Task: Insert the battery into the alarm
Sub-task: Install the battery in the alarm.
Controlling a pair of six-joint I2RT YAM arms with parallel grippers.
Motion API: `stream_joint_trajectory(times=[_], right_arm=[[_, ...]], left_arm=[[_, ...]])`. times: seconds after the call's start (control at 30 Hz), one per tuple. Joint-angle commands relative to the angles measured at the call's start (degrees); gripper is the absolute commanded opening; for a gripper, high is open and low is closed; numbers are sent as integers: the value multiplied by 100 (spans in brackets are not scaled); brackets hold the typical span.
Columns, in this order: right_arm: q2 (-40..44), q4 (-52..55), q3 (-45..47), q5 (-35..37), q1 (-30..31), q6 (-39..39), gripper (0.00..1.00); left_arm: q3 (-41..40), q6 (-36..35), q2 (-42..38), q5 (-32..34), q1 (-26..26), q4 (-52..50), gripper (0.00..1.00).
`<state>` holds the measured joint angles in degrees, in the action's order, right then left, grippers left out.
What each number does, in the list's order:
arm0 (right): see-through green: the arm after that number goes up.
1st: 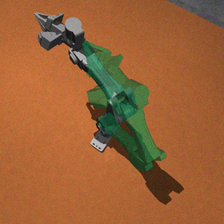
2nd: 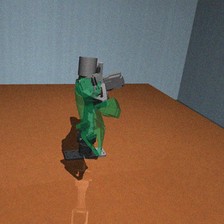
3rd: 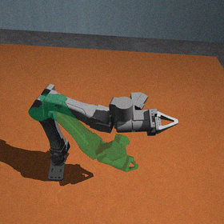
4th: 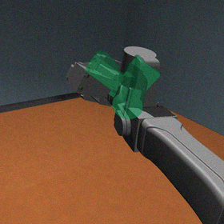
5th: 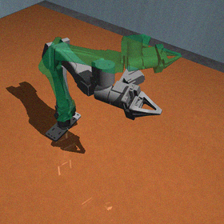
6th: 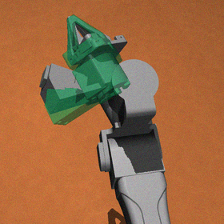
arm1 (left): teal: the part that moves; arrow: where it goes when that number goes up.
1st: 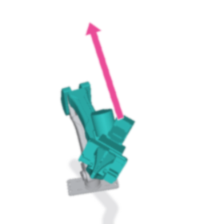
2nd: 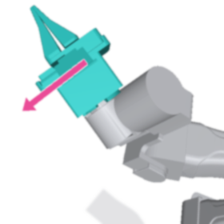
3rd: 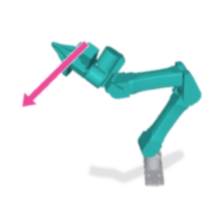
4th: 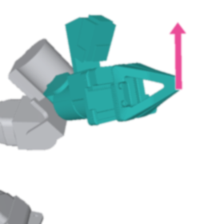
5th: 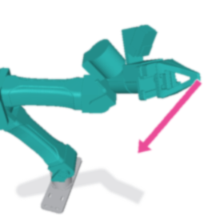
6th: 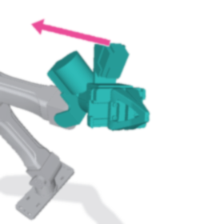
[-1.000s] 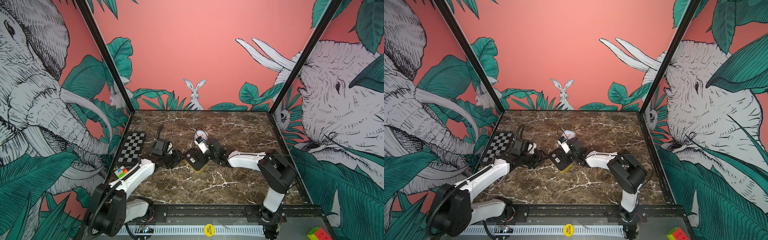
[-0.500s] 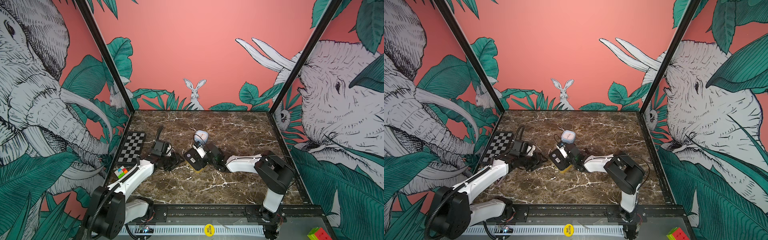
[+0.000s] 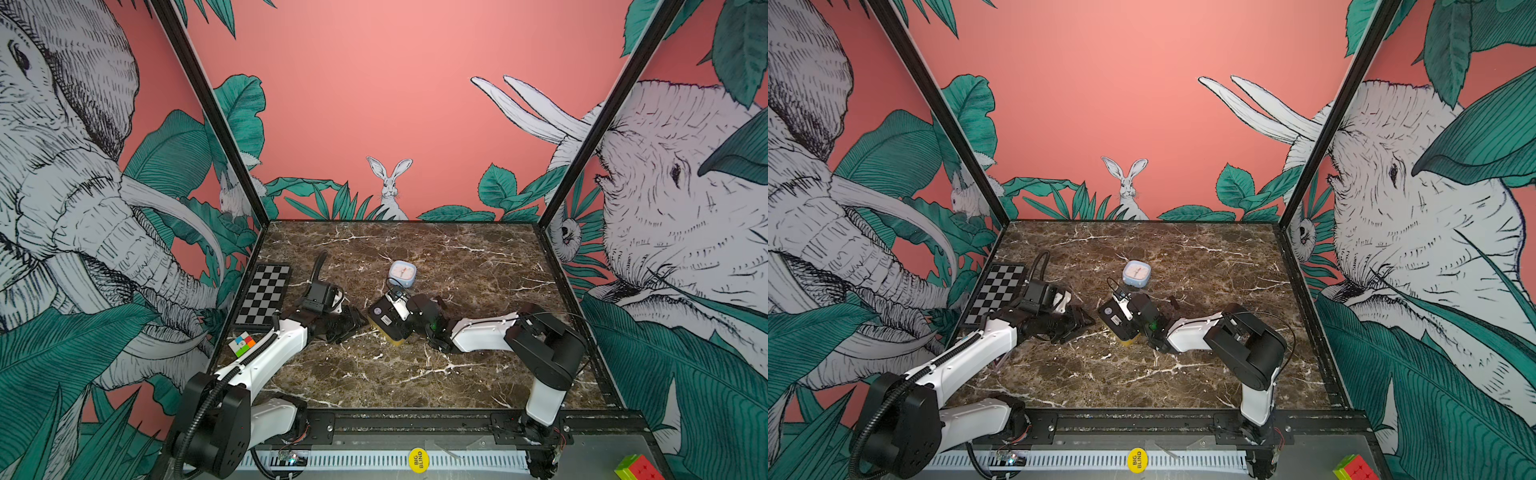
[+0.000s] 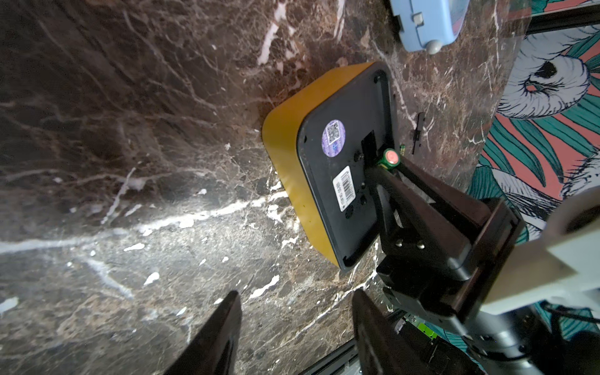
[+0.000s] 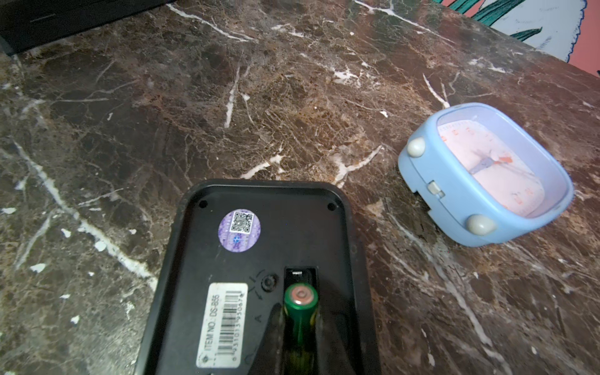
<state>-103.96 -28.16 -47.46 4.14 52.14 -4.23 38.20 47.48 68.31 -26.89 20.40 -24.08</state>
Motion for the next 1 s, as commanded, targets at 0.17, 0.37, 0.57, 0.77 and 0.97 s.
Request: stream_joint_trajectory(times=[0.17, 0.37, 0.57, 0.77, 0.97], right_arm=[[233, 161, 190, -37, 42, 130, 31], [398, 233, 124, -110, 42, 211, 41], [764, 658, -98, -24, 36, 282, 38], [871, 1854, -610, -441, 28, 269, 24], [659, 3347, -1335, -800, -131, -49, 13]], left_arm=[[-58, -74, -64, 29, -36, -106, 57], [-50, -104, -55, 61, -37, -106, 57], [120, -243, 161, 47, -39, -89, 57], [399, -400, 507, -43, -38, -41, 58], [842, -629, 982, 0, -51, -80, 58]])
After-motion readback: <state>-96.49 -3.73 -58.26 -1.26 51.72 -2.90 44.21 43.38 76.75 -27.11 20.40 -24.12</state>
